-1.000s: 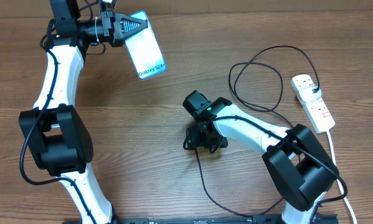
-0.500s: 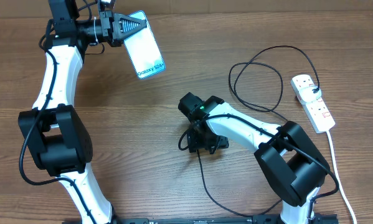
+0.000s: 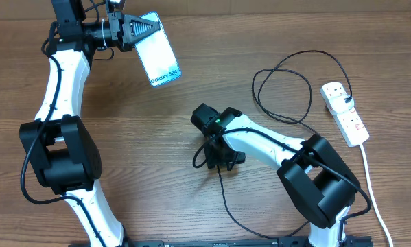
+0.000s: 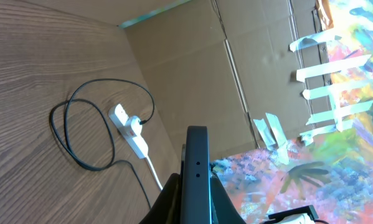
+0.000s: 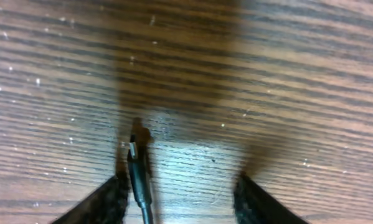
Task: Plug charger to phone and switch on socket
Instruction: 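Close the right gripper on the USB-C connector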
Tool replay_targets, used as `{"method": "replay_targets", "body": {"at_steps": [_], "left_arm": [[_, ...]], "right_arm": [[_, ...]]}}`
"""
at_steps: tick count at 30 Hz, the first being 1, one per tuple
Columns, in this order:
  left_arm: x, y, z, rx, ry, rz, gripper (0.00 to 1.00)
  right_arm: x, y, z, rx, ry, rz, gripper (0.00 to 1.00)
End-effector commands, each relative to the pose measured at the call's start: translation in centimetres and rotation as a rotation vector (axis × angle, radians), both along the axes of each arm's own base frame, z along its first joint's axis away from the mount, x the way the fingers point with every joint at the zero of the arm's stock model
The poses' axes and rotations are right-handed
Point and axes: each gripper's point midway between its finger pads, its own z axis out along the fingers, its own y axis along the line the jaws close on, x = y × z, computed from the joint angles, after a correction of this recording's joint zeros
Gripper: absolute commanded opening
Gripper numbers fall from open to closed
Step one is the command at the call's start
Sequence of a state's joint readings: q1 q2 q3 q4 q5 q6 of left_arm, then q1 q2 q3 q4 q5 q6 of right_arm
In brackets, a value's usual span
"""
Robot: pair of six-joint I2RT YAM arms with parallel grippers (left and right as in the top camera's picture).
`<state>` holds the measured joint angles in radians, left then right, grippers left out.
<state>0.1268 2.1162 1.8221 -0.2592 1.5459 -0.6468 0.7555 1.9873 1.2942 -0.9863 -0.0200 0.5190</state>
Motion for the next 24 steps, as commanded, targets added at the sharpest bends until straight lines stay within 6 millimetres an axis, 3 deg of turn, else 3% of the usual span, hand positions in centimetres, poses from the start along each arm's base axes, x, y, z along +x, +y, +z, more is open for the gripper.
{"method": "replay_targets", "body": {"at_steps": [1, 24], "left_arm": [[-0.5, 0.2, 1.2, -0.011, -0.046, -0.023, 0.04], [-0.5, 0.2, 1.2, -0.011, -0.046, -0.023, 0.04]], "right_arm": [[-0.1, 0.3, -1.1, -0.009, 0.010, 0.008, 0.52], [-0.4, 1.8, -1.2, 0.028, -0.002, 0.037, 0.42]]}}
